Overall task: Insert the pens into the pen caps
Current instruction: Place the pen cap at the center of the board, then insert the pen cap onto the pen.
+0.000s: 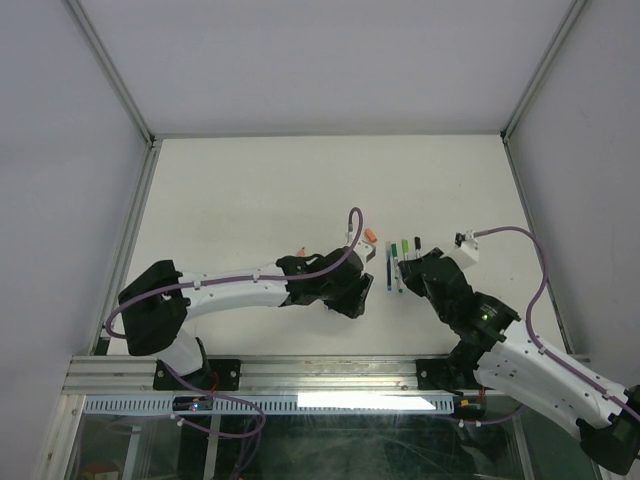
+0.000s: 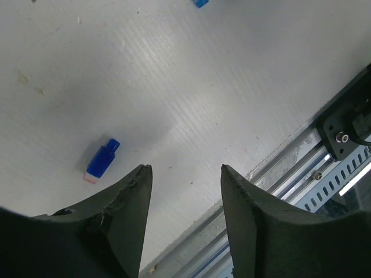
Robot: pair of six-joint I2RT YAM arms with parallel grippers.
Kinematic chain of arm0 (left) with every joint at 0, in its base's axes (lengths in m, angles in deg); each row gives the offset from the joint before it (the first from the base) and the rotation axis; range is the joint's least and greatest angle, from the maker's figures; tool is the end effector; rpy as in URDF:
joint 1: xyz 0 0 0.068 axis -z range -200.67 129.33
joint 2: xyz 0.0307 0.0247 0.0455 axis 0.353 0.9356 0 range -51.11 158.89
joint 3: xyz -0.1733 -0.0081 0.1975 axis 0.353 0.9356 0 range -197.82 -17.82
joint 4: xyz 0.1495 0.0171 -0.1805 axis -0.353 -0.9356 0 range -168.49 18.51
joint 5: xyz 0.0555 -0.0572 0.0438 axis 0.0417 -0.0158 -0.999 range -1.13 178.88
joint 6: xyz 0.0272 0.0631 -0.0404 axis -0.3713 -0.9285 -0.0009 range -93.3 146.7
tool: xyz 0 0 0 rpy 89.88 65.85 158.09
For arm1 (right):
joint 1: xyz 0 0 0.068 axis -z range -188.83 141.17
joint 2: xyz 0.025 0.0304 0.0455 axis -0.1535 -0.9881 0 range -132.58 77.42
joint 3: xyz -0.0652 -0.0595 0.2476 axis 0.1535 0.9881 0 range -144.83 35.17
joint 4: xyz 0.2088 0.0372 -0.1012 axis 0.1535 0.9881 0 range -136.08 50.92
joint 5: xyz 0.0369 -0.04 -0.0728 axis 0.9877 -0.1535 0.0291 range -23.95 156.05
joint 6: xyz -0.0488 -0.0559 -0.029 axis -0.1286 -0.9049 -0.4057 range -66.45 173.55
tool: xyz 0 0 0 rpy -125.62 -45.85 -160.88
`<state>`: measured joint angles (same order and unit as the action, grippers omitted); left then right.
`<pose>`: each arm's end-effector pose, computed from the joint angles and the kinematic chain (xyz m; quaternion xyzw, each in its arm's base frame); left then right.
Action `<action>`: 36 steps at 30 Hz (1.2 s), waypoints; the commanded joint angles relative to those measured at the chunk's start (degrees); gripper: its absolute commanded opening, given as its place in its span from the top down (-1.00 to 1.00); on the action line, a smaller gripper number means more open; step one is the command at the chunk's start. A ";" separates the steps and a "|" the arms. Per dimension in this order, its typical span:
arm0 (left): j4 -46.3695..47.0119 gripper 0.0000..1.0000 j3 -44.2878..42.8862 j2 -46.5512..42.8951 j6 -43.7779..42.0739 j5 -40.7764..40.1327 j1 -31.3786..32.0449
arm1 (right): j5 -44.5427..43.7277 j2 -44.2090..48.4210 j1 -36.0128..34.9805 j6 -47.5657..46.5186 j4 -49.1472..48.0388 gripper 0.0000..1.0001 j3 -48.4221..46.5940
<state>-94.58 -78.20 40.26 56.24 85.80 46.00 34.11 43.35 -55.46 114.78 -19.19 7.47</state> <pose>0.1326 -0.2981 0.1917 0.2950 0.9041 -0.2124 0.2248 0.1241 0.0785 0.2186 0.2372 0.8225 0.2267 0.4647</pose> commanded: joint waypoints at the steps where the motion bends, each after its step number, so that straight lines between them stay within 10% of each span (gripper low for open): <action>1: -3.90 -0.02 -0.44 0.21 6.91 -1.03 -0.17 | -0.22 0.73 0.23 0.02 -2.90 0.78 0.33; 36: -8.99 -0.04 -2.48 11.85 7.23 -6.35 -1.39 | 0.38 -0.19 0.25 0.85 -3.77 0.78 1.92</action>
<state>-104.46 -80.72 50.01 62.14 81.21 45.57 35.05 43.31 -55.44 114.94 -20.52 9.78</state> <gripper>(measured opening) 0.519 0.114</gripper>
